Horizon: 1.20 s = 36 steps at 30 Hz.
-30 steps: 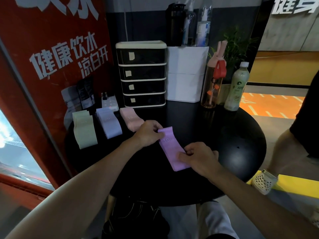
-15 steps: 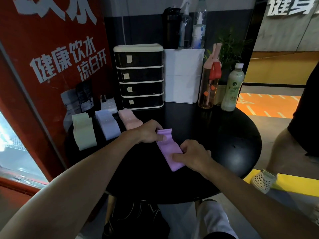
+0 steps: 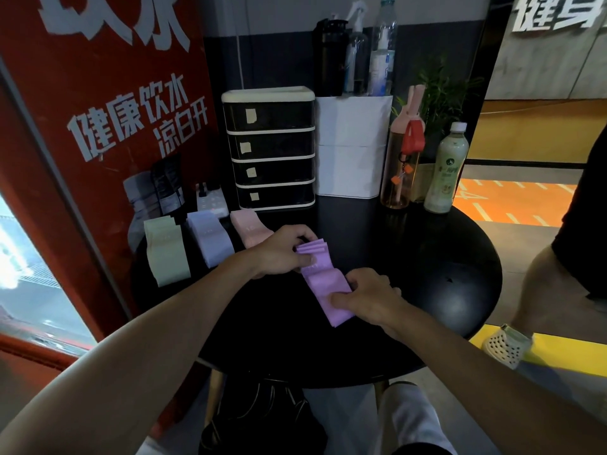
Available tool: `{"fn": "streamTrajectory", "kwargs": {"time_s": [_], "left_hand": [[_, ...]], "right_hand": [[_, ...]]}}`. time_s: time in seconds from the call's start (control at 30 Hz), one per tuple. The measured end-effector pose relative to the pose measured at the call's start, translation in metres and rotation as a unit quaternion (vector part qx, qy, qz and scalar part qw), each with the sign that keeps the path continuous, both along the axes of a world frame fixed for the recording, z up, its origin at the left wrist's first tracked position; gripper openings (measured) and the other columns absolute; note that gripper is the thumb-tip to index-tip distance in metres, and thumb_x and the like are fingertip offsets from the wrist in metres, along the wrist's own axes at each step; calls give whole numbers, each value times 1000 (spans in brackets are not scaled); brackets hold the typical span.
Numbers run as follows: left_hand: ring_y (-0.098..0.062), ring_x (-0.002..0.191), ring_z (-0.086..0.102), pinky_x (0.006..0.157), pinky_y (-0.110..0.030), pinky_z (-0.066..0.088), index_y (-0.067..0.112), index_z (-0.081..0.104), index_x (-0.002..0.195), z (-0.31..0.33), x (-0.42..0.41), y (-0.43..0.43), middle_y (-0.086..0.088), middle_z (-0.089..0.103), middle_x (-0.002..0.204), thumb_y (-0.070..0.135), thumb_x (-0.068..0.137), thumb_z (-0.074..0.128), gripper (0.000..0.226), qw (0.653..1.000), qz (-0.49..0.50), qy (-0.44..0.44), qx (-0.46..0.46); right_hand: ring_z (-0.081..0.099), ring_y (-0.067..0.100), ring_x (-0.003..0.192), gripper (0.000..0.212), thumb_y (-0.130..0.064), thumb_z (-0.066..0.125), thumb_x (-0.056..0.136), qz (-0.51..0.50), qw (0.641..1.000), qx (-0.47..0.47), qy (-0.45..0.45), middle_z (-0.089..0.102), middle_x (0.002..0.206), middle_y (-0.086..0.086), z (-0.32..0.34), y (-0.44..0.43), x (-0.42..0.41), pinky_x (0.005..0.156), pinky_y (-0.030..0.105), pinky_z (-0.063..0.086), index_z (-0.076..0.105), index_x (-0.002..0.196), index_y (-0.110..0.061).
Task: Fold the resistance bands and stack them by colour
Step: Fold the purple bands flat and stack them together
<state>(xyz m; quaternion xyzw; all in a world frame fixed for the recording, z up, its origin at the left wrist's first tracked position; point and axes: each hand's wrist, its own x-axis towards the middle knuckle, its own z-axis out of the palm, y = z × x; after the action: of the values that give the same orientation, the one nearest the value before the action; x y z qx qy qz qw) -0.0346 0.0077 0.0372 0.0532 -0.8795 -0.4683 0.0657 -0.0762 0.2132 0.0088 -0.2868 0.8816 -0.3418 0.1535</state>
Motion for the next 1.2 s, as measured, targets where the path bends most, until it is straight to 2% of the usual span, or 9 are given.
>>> {"fn": "streamTrajectory", "kwargs": {"time_s": [0.2,0.33,0.47,0.63,0.73,0.83,0.93,1.1,1.2], "left_hand": [[-8,85,60,75,-20,49,12,63,104,0,11,0,-6,67,96,-4,86,69,25,997,28,66,37],[-3,80,61,72,-14,49,5,61,107,5,18,0,-3,66,91,-6,86,68,25,995,29,74,64],[-6,75,63,72,-19,49,7,60,108,8,29,-1,-5,67,85,-5,86,69,26,991,39,75,100],[-19,91,66,86,-35,54,19,57,128,7,46,0,-11,69,98,-9,84,69,54,973,49,107,196],[-12,98,64,88,-27,52,16,56,133,-11,57,8,-9,67,112,-14,82,67,60,990,23,95,98],[-27,102,66,88,-29,54,15,57,131,-27,62,13,-9,67,118,-10,87,63,51,998,-8,64,27],[-37,102,63,90,-36,53,20,50,137,-31,62,13,-10,64,120,-1,93,61,50,998,-19,53,-6],[-4,100,62,88,-15,48,19,53,128,-28,65,14,0,63,114,9,97,60,34,995,-36,75,-53],[0,91,60,82,-18,48,21,56,116,-31,68,15,6,63,102,17,98,60,19,994,-32,78,-62]], "right_hand": [[57,19,87,28,-35,69,76,16,998,-64,2,58,82,-6,-7,-1,-3,87,39,35,49,91,-22],[59,16,91,38,-33,72,74,16,996,-76,-34,62,93,-5,-7,-1,-5,92,39,39,48,103,-25],[55,12,66,17,-14,69,73,51,986,-146,-65,58,70,1,-2,-2,-5,64,32,41,61,79,0],[59,13,67,12,-4,67,72,82,977,-150,126,66,74,2,23,6,-15,64,27,46,68,82,-11],[63,16,79,19,-15,67,71,146,966,-86,197,66,84,-4,25,14,-22,73,32,51,69,90,-17],[62,16,93,33,-26,66,73,185,960,25,207,63,100,-7,17,18,-25,85,38,51,65,106,-24],[58,12,97,40,-22,70,80,181,966,3,185,57,108,-1,13,20,-27,89,29,47,59,118,-20],[62,13,88,31,-9,68,76,166,969,-53,173,64,98,0,13,21,-27,81,29,50,63,106,-13],[59,13,99,47,-30,62,70,164,970,-16,178,59,108,-5,12,20,-29,89,38,50,58,116,-23]]}}
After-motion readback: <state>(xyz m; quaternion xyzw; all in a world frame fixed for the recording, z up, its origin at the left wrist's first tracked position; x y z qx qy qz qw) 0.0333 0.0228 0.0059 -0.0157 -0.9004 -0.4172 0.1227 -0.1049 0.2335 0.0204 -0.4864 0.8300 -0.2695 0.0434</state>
